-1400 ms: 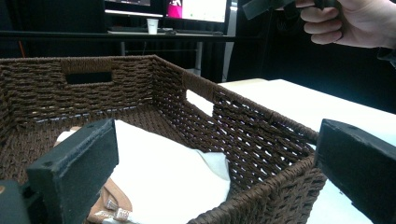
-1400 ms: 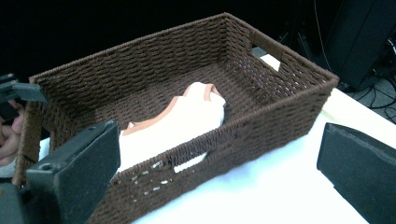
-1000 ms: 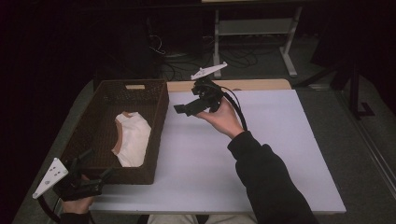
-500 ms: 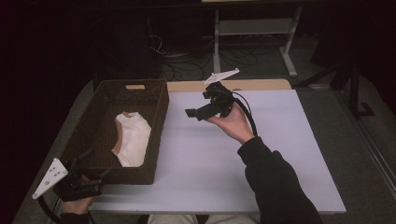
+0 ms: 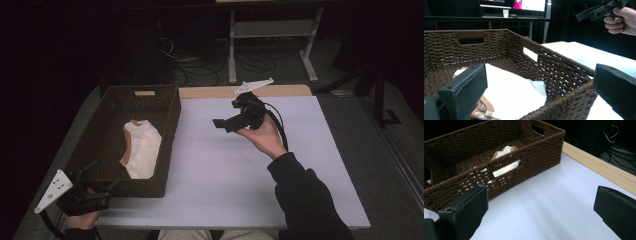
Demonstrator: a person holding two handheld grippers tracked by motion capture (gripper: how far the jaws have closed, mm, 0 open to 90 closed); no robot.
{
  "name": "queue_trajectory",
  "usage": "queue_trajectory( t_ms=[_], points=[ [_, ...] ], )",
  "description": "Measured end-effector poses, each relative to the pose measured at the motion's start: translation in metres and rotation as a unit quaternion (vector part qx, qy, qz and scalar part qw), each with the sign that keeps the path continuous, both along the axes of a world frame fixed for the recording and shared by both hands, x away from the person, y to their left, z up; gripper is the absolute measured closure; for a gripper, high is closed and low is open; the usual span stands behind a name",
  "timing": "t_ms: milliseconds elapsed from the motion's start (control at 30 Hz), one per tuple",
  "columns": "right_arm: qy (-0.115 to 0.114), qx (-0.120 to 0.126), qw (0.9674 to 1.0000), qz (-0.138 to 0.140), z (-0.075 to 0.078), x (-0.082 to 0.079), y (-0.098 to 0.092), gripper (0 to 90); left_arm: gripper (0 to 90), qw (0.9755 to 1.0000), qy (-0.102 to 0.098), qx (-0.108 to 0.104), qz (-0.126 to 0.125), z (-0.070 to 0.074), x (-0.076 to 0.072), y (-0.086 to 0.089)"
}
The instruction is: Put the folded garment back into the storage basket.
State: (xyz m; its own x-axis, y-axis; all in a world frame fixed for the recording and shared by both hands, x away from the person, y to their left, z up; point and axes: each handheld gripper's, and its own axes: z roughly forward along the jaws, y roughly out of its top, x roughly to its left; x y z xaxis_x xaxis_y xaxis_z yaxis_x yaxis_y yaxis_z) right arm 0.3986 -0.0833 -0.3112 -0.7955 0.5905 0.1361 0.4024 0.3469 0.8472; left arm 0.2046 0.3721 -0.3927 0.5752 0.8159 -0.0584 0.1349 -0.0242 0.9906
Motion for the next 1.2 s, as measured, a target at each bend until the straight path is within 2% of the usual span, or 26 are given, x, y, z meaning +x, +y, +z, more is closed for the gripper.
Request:
queue_trajectory(
  t_ms=[100,367,867,1200],
  points=[
    [-0.001,0.008,1.0,-0.005,-0.002,-0.002,-0.008,0.0,0.0,1.0,0.0,0.0,0.0,0.0,0.0,0.0],
    [0.004,0.006,0.9999,-0.011,-0.008,-0.006,-0.02,0.0,0.0,1.0,-0.001,-0.001,-0.001,0.0,-0.001,0.0],
    [0.008,0.02,0.9994,-0.025,-0.019,-0.023,-0.054,0.0,0.0,1.0,-0.003,-0.003,-0.003,0.0,-0.001,0.0],
    [0.011,0.025,0.9991,-0.031,-0.029,-0.034,-0.067,0.0,0.0,1.0,-0.001,-0.002,-0.002,0.0,-0.001,0.0]
  ],
)
